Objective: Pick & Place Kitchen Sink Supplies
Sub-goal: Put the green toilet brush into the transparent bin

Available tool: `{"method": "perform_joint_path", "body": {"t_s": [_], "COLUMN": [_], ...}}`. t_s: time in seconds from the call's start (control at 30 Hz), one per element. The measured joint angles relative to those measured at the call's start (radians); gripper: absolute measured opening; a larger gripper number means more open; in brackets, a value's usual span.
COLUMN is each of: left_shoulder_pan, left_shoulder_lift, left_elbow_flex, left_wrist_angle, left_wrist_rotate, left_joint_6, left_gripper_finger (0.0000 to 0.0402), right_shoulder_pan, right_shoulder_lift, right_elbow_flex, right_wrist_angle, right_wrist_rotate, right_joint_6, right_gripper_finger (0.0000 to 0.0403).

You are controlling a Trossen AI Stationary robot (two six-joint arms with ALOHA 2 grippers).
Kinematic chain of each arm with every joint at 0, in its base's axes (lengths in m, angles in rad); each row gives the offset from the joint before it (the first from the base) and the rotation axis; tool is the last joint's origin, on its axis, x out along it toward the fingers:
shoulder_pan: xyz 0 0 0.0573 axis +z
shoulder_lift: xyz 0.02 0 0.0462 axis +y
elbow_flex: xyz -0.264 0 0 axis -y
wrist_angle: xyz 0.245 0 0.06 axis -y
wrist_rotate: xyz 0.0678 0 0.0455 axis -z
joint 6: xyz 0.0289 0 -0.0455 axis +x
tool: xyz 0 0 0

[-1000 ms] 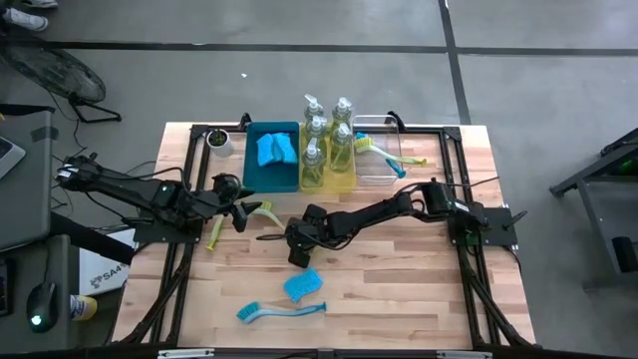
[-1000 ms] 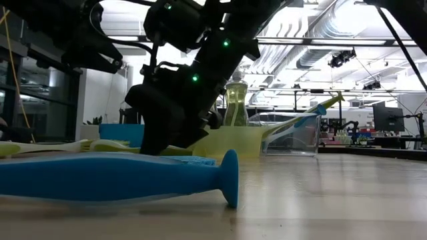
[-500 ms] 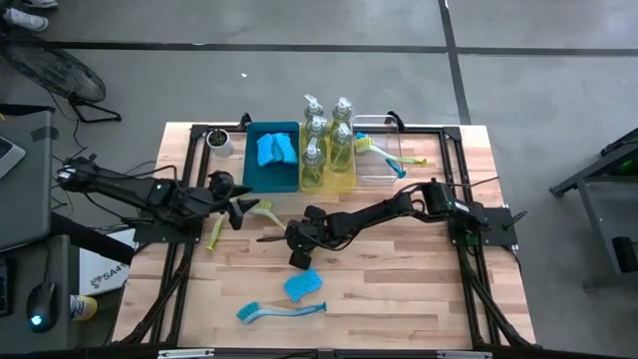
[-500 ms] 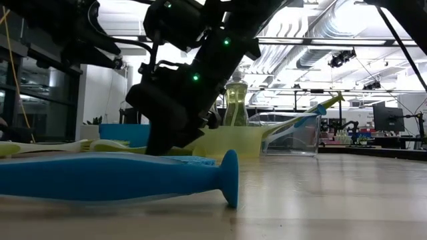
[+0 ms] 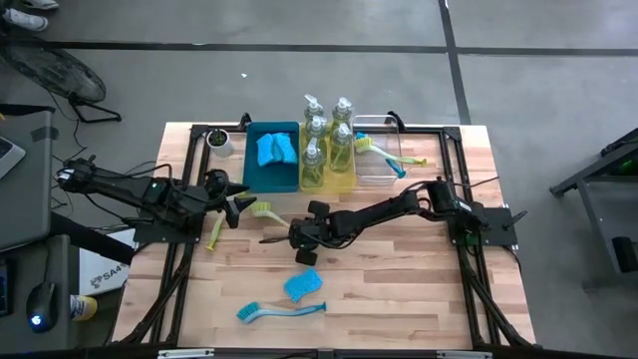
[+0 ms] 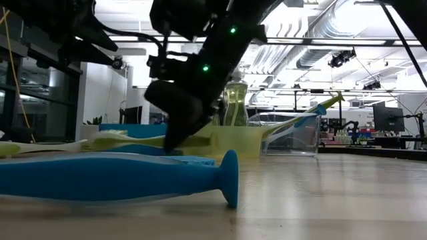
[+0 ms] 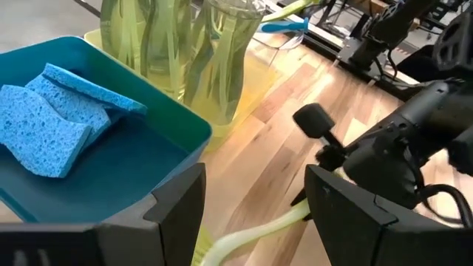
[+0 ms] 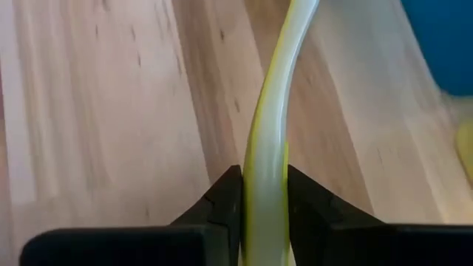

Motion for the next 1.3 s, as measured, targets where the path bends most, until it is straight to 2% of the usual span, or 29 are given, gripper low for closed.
{"method": "perform_joint_path", "body": {"t_s": [0.1, 0.37, 0.63, 0.77, 0.87, 1.07, 1.2, 1.3], "left_shoulder_pan": [0.000, 0.000, 0.000, 0.000, 0.000, 0.000, 0.000, 0.000], "left_shoulder_lift": [-0.016, -0.098, -0.115, -0.090, -0.054, 0.070, 0.153, 0.202], "left_elbow_flex": [0.000, 0.000, 0.000, 0.000, 0.000, 0.000, 0.000, 0.000], "left_wrist_angle": [0.000, 0.001, 0.011, 0.081, 0.176, 0.346, 0.415, 0.429], "left_wrist_rotate": [0.000, -0.003, -0.006, -0.003, 0.038, 0.070, 0.079, 0.080], "left_joint_6": [0.021, 0.049, 0.063, 0.108, 0.185, 0.304, 0.316, 0.314], "left_gripper_finger": [0.0227, 0.0227, 0.0227, 0.0227, 0.0227, 0.0227, 0.0227, 0.0227], "right_shoulder_pan": [0.011, 0.089, 0.195, 0.226, 0.240, 0.265, 0.285, 0.306], "right_shoulder_lift": [-0.019, -0.116, -0.232, -0.292, -0.323, -0.365, -0.401, -0.427], "right_elbow_flex": [0.000, 0.000, 0.000, 0.000, 0.000, 0.000, 0.000, 0.000], "right_wrist_angle": [-0.047, -0.228, -0.372, -0.465, -0.519, -0.562, -0.728, -0.961], "right_wrist_rotate": [0.004, 0.116, 0.361, 0.489, 0.569, 0.674, 0.764, 0.803], "right_joint_6": [0.000, 0.009, 0.068, 0.124, 0.157, 0.183, 0.338, 0.571], "right_gripper_finger": [0.0067, 0.0067, 0.0067, 0.0067, 0.0067, 0.0067, 0.0067, 0.0067]}}
